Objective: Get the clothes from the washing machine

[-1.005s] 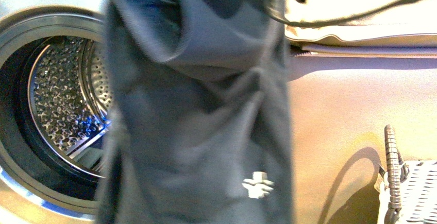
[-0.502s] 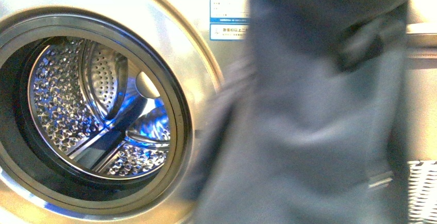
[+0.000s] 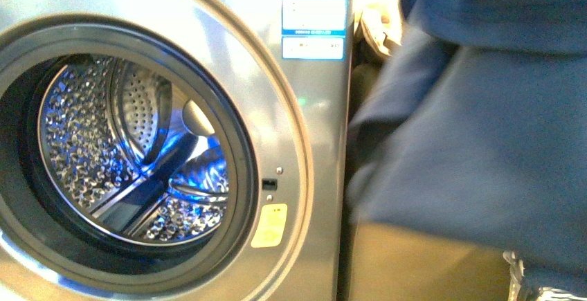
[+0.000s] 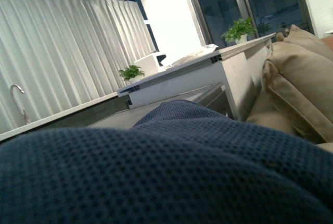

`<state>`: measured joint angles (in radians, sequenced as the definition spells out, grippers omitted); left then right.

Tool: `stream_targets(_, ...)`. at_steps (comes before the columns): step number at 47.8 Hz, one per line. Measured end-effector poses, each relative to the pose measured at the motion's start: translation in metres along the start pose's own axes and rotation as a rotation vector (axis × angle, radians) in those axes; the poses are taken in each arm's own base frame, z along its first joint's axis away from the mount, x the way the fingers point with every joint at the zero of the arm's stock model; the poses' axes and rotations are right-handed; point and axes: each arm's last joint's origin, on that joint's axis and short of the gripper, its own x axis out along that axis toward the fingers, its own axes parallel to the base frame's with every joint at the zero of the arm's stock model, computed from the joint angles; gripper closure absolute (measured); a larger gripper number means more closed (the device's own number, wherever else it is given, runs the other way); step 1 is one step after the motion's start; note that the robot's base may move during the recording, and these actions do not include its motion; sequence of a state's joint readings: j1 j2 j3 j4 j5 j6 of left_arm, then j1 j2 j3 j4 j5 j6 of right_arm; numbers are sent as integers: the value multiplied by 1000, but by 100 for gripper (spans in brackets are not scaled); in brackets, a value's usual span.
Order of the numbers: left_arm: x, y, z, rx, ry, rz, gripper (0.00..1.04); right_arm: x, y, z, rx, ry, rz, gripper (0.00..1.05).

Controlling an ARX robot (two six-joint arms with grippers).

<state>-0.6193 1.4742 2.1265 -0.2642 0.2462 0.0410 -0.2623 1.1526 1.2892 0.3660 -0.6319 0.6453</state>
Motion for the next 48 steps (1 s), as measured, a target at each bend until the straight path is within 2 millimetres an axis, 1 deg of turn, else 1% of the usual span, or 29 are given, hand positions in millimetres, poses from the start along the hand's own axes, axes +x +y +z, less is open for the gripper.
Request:
stream_targets(4, 0, 0, 0, 0, 0, 0, 7, -8, -9, 3, -15, 19, -31, 99)
stream_targets(7, 0, 0, 0, 0, 0, 0, 7, -16, -16, 1, -27, 36, -54, 99)
stream_targets(11, 0, 0, 0, 0, 0, 0, 7, -33, -34, -10, -49, 75, -116, 99)
stream_targets(16, 0, 0, 0, 0, 0, 0, 7, -53, -65, -34, -48, 127, -232, 99)
stream_targets(19, 0, 0, 0, 0, 0, 0, 7, -60, -78, -46, -37, 152, -276, 99)
stream_targets(22, 0, 0, 0, 0, 0, 0, 7, -68, -93, -62, -27, 186, -323, 99)
stream_targets(26, 0, 0, 0, 0, 0, 0, 7, -77, -109, -87, -7, 240, -381, 99)
stream_targets(27, 0, 0, 0, 0, 0, 0, 7, -78, -111, -90, -1, 248, -387, 99)
stream_targets(32, 0, 0, 0, 0, 0, 0, 7, -91, -129, -127, 26, 344, -453, 98)
stream_targets(34, 0, 0, 0, 0, 0, 0, 7, -96, -136, -143, 41, 380, -482, 90)
stream_targets(35, 0, 0, 0, 0, 0, 0, 7, -97, -137, -146, 47, 389, -490, 89)
stream_targets(40, 0, 0, 0, 0, 0, 0, 7, -110, -149, -180, 81, 479, -546, 71)
stream_targets(41, 0, 0, 0, 0, 0, 0, 7, -114, -151, -189, 92, 503, -556, 66)
stream_targets(42, 0, 0, 0, 0, 0, 0, 7, -117, -153, -195, 102, 516, -561, 62)
stream_targets(44, 0, 0, 0, 0, 0, 0, 7, -123, -155, -208, 119, 553, -571, 52)
stream_targets(48, 0, 0, 0, 0, 0, 0, 7, -129, -153, -220, 130, 591, -570, 37)
